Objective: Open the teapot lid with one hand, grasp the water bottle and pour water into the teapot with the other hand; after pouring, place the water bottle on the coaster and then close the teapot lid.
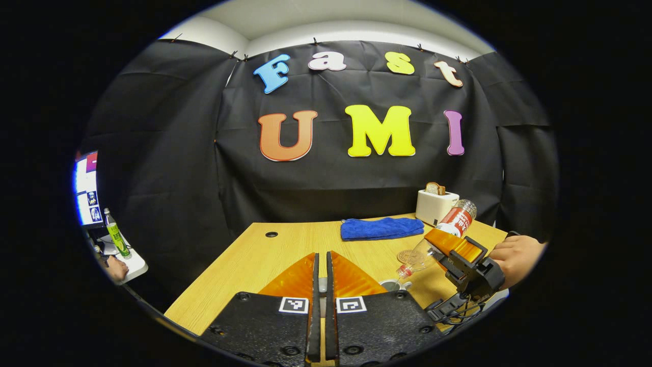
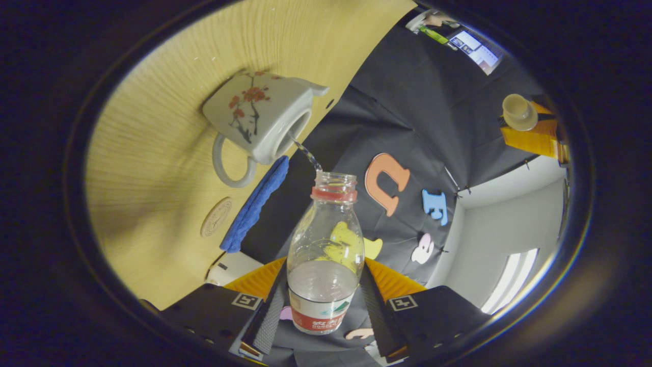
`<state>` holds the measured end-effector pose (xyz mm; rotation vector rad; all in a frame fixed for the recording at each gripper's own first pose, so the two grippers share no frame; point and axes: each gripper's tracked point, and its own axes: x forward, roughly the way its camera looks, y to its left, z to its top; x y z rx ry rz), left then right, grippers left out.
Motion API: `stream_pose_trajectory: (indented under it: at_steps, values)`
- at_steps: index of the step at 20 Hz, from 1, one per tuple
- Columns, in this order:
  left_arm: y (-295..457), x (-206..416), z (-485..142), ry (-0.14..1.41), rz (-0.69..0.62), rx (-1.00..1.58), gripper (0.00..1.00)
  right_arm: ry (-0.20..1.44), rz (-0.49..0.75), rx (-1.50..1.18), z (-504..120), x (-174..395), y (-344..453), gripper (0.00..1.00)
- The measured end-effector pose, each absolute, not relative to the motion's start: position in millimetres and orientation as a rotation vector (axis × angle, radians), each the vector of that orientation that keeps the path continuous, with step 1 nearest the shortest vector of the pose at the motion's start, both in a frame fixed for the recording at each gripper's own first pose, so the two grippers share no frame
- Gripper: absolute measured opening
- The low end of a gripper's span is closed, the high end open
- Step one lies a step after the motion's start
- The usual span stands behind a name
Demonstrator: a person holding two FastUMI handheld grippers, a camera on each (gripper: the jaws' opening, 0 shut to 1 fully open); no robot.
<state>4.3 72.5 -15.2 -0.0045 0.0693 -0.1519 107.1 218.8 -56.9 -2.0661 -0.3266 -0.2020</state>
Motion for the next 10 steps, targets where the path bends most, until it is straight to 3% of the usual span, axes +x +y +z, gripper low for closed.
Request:
stream_pose_trajectory:
  at_steps: [10]
  values:
    - [66.4, 0.8, -13.8, 0.064, -0.171, 0.016, 0.06, -0.395, -0.228, -2.138, -46.0, 104.7, 228.2, 0.77]
